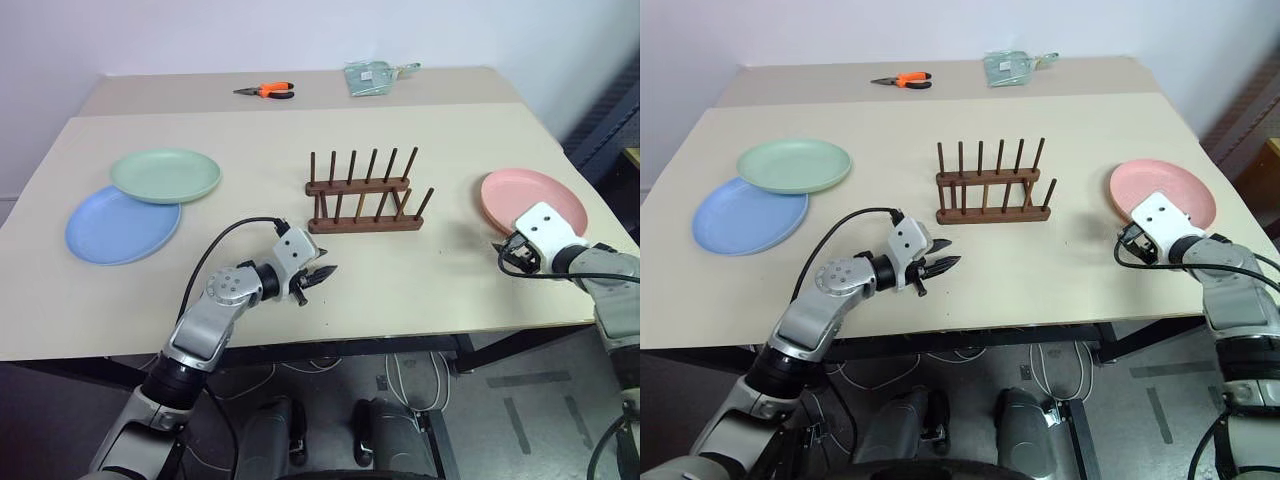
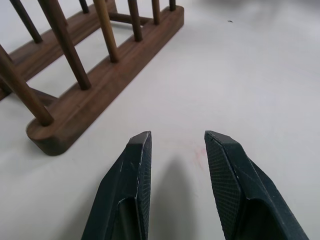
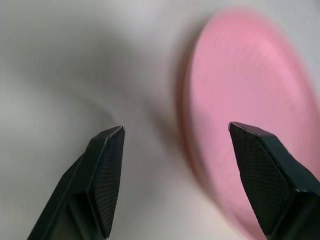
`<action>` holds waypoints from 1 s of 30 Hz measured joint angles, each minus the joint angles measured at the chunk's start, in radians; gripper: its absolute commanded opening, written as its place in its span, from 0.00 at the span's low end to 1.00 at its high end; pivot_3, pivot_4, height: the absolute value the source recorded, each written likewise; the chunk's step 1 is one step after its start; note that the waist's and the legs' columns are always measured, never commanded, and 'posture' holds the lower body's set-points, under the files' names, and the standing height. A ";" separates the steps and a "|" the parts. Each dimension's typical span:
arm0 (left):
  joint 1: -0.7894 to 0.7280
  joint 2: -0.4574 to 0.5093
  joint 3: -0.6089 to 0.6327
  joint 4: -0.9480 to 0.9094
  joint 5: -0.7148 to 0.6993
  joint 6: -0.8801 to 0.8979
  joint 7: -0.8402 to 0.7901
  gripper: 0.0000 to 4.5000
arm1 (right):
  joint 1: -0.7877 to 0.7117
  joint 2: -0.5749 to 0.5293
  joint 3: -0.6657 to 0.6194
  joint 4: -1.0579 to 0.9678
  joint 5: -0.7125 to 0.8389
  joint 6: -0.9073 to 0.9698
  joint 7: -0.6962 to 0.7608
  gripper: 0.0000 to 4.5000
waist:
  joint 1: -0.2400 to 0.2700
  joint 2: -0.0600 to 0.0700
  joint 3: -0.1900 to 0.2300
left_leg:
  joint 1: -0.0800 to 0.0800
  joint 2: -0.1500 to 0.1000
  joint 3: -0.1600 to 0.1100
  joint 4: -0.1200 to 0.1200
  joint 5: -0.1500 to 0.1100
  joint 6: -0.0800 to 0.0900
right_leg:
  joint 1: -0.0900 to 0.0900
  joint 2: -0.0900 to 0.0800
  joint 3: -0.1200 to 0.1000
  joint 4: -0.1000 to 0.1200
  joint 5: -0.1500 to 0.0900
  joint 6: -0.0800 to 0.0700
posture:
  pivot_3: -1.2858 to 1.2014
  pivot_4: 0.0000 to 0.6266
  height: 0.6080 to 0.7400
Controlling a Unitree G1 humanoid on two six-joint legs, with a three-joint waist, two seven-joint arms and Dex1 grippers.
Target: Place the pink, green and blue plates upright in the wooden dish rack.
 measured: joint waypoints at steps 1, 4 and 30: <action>-0.001 -0.001 -0.001 -0.005 0.001 0.002 -0.002 0.38 | -0.041 0.010 0.011 0.063 -0.011 -0.020 -0.009 0.63 | 0.000 0.000 0.000 | 0.000 0.000 0.000 0.000 0.000 0.000 | 0.000 0.000 0.000 0.000 0.000 0.000 | 0.52 0.24 1.00; -0.008 -0.014 -0.001 -0.031 0.000 0.017 -0.002 0.38 | -0.129 0.033 0.037 0.212 -0.040 -0.080 -0.034 0.35 | 0.005 0.000 0.000 | 0.000 0.000 0.000 0.000 0.000 0.000 | 0.000 0.001 0.000 0.000 0.000 0.000 | 0.52 0.24 1.00; 0.022 0.057 0.084 -0.086 -0.041 0.046 -0.005 0.38 | -0.311 0.233 -0.415 -0.529 1.230 0.818 -0.177 0.01 | 0.028 0.003 0.002 | -0.008 -0.003 -0.005 -0.001 -0.003 0.003 | -0.004 -0.005 -0.003 -0.005 0.001 0.000 | 0.52 0.24 1.00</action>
